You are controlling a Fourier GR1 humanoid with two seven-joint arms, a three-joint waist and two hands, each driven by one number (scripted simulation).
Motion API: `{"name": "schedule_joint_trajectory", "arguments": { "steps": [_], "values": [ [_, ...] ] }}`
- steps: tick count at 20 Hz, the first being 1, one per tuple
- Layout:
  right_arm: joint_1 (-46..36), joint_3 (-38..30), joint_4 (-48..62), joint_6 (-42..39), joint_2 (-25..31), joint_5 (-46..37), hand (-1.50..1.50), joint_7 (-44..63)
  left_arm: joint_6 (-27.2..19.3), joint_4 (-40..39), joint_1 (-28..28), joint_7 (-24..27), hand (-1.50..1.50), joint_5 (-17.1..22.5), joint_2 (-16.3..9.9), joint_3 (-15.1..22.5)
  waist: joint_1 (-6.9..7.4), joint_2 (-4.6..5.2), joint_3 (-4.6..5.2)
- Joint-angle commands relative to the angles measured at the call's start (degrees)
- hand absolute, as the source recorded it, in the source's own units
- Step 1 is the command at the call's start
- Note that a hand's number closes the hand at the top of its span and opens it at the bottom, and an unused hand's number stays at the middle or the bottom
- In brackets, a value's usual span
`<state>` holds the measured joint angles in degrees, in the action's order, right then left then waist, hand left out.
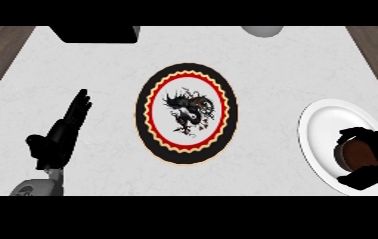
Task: Pick the cupcake from the plate and place it in the plate
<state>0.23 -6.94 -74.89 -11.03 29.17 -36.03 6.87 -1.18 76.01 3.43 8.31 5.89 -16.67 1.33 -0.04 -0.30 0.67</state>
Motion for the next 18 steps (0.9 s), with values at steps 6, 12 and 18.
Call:
{"name": "schedule_joint_trajectory", "arguments": {
  "steps": [6,12,18],
  "values": [
    [7.6,2.7,-10.3,7.5,-7.9,-4.9,1.5,3.3,-0.1,-0.1,1.4,-1.7,0.0,-0.8,1.3,-1.1,-1.07,0.06,-0.59],
    [23.5,9.3,-27.0,17.8,-15.8,-16.4,1.5,11.2,0.4,0.2,-3.2,0.8,0.0,-0.3,0.2,-2.3,-2.87,-0.38,-0.42],
    [34.2,19.8,-48.0,19.3,-20.2,-25.7,1.5,16.5,2.2,-0.3,1.3,-2.5,0.0,0.6,-1.2,-3.3,-1.54,0.09,-0.55]
  ]
}}
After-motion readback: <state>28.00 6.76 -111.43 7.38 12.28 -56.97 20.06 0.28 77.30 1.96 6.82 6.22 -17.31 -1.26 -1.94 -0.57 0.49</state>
